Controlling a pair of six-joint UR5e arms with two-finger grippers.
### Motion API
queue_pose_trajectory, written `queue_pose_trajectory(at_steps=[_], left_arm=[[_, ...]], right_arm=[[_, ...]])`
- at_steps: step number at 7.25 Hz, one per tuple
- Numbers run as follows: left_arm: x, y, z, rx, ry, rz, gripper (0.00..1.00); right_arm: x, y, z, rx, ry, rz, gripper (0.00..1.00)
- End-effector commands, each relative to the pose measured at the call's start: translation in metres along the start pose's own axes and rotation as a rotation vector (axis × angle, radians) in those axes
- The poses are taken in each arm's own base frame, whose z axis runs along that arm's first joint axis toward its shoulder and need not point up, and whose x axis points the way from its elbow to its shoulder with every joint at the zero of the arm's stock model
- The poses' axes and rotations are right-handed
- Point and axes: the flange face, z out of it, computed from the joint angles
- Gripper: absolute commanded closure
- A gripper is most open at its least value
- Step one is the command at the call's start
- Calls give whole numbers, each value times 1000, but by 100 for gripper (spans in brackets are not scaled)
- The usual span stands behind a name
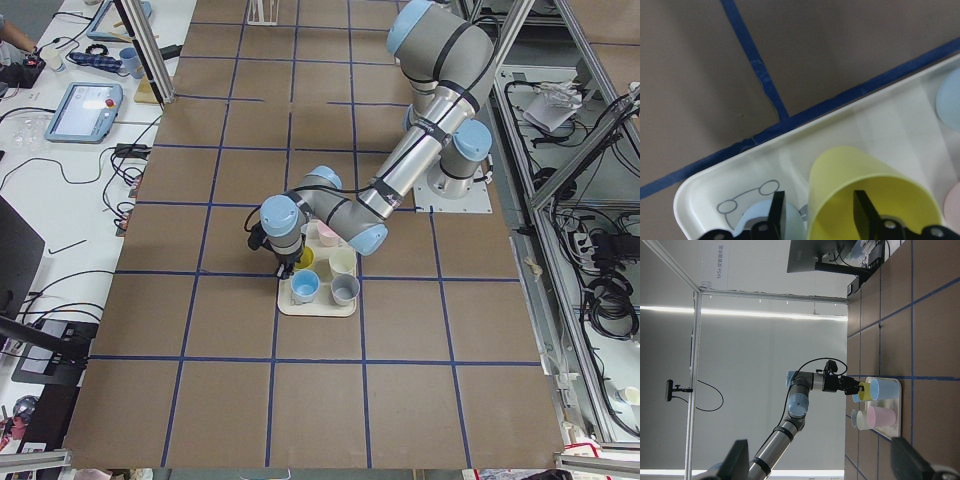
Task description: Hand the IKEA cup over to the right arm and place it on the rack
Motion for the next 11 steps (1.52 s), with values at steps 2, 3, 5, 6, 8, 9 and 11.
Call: queue_pose_trajectory(at_steps=[2,3,5,6,8,9,11], left_arm=[[0,0,-2,8,0,-1,94],[0,0,-3,8,-2,-1,99],[3,-2,-15,16,-15,2,100],[2,-3,-33,34,-40,4,100],[20,-4,-73,110,-11,2,100],[36,-7,-104,154,63,0,100],[75,-27,-149,298,359,-65,100]], right_arm=[[4,5,2,37,-89,36,0],[4,13,11,16,-91,50,0],[-5,26,22,-29,-59,148,0],[-10,30,21,-34,-47,155,0],[-10,30,21,-35,-46,188,0],[-12,29,21,-35,-46,184,0],[-12,29,21,-34,-48,181,0]])
